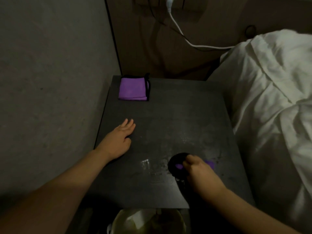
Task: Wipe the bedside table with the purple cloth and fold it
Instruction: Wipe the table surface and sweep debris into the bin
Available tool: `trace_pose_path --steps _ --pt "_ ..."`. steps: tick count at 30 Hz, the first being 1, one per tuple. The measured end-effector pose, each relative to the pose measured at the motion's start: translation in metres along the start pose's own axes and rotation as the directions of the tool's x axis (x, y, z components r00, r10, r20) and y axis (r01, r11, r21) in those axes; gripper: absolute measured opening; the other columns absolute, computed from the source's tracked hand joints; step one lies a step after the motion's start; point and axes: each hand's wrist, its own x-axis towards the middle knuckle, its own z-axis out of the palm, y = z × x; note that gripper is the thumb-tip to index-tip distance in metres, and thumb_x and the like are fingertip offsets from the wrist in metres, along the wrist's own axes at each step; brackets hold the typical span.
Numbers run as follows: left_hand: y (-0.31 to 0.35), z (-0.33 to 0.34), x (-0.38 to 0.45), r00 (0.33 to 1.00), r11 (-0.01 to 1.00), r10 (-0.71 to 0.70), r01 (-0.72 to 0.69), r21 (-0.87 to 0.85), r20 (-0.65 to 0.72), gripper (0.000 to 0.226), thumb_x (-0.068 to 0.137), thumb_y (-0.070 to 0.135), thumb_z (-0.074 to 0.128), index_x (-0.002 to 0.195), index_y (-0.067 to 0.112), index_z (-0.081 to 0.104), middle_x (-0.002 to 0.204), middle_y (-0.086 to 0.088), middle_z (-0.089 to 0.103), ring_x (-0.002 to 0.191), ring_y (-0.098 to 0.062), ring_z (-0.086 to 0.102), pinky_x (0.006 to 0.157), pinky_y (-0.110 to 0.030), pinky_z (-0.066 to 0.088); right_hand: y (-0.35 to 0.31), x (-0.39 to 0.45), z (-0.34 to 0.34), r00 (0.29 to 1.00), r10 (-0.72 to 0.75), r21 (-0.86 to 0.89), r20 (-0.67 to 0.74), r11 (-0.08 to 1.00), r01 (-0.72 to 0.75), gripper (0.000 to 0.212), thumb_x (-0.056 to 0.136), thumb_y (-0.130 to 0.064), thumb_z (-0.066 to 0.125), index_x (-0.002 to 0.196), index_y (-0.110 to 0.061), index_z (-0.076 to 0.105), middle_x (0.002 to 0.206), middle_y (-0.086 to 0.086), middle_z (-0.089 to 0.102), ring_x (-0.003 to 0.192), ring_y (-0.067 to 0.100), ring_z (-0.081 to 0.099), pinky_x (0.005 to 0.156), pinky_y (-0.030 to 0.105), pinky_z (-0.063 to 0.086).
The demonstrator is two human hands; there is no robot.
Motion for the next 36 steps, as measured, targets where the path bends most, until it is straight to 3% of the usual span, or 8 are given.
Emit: trace_pose_path --steps 7,10,13,17,19,26,32,36 --pt "0.002 -0.002 0.0 1.0 1.0 0.0 0.0 -0.006 0.004 0.063 0.084 -0.003 0.04 0.143 0.008 0.022 0.156 -0.006 0.012 0.146 -0.016 0.003 0.117 -0.025 0.003 0.026 0.063 -0.029 0.951 0.27 0.199 -0.148 0.95 -0.239 0.023 0.082 -0.002 0.053 0.1 -0.001 0.066 0.103 0.022 0.064 0.094 0.034 0.06 0.074 0.03 0.042" --pt "0.002 -0.002 -0.001 1.0 1.0 0.004 -0.004 -0.01 -0.009 0.063 0.083 -0.005 0.04 0.143 0.007 0.022 0.156 -0.007 0.012 0.146 -0.016 0.004 0.118 -0.025 0.003 0.031 0.055 -0.043 0.918 0.352 0.493 -0.183 0.84 -0.224 0.019 0.082 0.002 0.056 0.093 -0.005 0.07 0.08 0.013 0.068 0.069 0.013 0.061 0.052 0.007 0.037" --pt "0.002 0.0 -0.002 1.0 1.0 0.004 -0.004 -0.013 -0.012 0.063 0.083 -0.006 0.04 0.143 0.007 0.022 0.156 -0.007 0.012 0.145 -0.016 0.004 0.113 -0.019 0.0 0.036 0.05 -0.054 0.879 0.455 0.769 -0.144 0.611 -0.19 0.024 0.086 0.003 0.053 0.071 -0.013 0.062 0.06 0.002 0.057 0.053 0.003 0.052 0.049 0.009 0.038" --pt "0.002 0.0 -0.001 1.0 1.0 0.006 -0.006 -0.012 -0.013 0.06 0.084 0.001 0.034 0.143 0.007 0.022 0.156 -0.007 0.013 0.145 -0.015 0.004 0.111 -0.015 -0.001 0.043 0.048 -0.073 0.888 0.454 0.991 0.07 0.07 -0.113 0.027 0.092 -0.001 0.04 0.082 -0.015 0.061 0.067 0.001 0.064 0.06 0.011 0.06 0.057 0.024 0.05" --pt "0.002 -0.001 -0.001 1.0 1.0 0.004 -0.004 -0.015 -0.005 0.06 0.084 0.002 0.034 0.142 0.006 0.022 0.155 -0.007 0.013 0.146 -0.016 0.004 0.11 -0.015 -0.002 0.043 0.05 -0.075 0.897 0.421 0.991 0.134 -0.042 -0.129 0.027 0.092 -0.001 0.038 0.084 -0.015 0.06 0.061 -0.004 0.064 0.054 0.008 0.06 0.049 0.019 0.05" --pt "0.003 -0.001 -0.001 1.0 1.0 -0.018 0.018 -0.021 0.008 0.077 0.066 0.017 0.025 0.142 0.007 0.024 0.155 -0.007 0.015 0.145 -0.016 0.005 0.112 -0.019 0.001 0.055 0.061 -0.059 0.759 0.65 0.943 0.027 0.235 -0.234 0.02 0.091 -0.003 0.046 0.089 -0.014 0.062 0.075 0.005 0.06 0.067 0.018 0.056 0.064 0.028 0.041" --pt "0.003 0.001 -0.002 1.0 1.0 -0.026 0.026 -0.012 0.008 0.07 0.073 0.014 0.028 0.143 0.008 0.023 0.155 -0.006 0.014 0.145 -0.016 0.004 0.113 -0.02 0.001 0.03 0.065 -0.05 0.859 0.498 0.735 -0.119 0.626 -0.262 0.025 0.071 -0.004 0.072 0.086 -0.016 0.056 0.07 -0.005 0.058 0.062 0.004 0.051 0.051 0.018 0.036" --pt "0.004 -0.001 -0.002 1.0 1.0 -0.018 0.019 -0.018 0.019 0.076 0.067 0.016 0.025 0.142 0.009 0.025 0.155 -0.006 0.014 0.145 -0.015 0.005 0.116 -0.025 0.003 0.006 0.081 -0.05 0.871 0.457 0.676 -0.18 0.701 -0.228 0.026 0.077 0.002 0.059 0.099 -0.01 0.063 0.084 0.008 0.065 0.07 0.017 0.059 0.062 0.023 0.046"
